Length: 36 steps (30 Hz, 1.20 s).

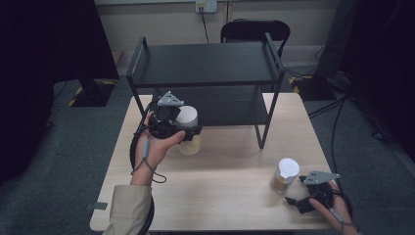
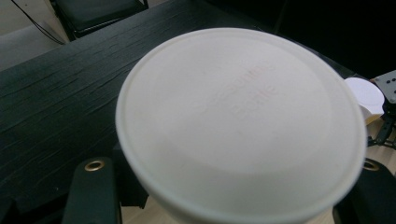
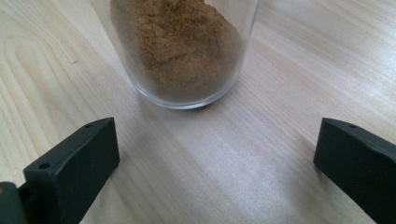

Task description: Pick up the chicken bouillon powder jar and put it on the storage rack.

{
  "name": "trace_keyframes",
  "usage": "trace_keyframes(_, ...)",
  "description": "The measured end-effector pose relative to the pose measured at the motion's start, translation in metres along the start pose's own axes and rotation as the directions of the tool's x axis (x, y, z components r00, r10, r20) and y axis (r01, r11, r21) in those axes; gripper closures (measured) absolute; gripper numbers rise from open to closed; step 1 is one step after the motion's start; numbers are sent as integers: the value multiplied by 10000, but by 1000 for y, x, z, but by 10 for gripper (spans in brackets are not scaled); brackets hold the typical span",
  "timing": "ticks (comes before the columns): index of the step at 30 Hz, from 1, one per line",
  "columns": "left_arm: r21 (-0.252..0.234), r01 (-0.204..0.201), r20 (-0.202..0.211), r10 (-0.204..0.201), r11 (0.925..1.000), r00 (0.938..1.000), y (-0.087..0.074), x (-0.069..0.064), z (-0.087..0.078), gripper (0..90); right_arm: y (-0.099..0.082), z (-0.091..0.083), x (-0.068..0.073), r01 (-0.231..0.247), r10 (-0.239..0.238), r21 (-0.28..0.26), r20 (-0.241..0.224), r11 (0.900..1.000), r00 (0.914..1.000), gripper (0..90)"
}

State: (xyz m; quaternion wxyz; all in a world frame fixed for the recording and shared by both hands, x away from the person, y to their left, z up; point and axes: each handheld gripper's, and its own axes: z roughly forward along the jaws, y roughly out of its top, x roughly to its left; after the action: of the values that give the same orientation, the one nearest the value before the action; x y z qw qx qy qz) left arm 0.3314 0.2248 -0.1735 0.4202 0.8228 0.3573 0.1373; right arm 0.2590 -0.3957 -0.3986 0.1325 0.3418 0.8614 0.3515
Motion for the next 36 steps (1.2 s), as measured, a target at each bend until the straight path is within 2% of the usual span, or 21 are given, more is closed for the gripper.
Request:
trace_keyframes(7, -138, 72, 15, -72, 9999, 10000, 9, 2, -8, 351, 0, 0, 0, 6, -6, -4, -1, 10000, 10000, 0)
trace_keyframes(21, -261, -57, -100, 55, 9996, 9999, 31, 0, -22, 351, 0, 0, 0, -6, 6, 8, -1, 10000, 10000, 0)
trace_keyframes(36, -369, -69, -358, 56, 9993, 9993, 54, 1, -41, 351, 0, 0, 0, 2, -2, 5, -1, 10000, 10000, 0)
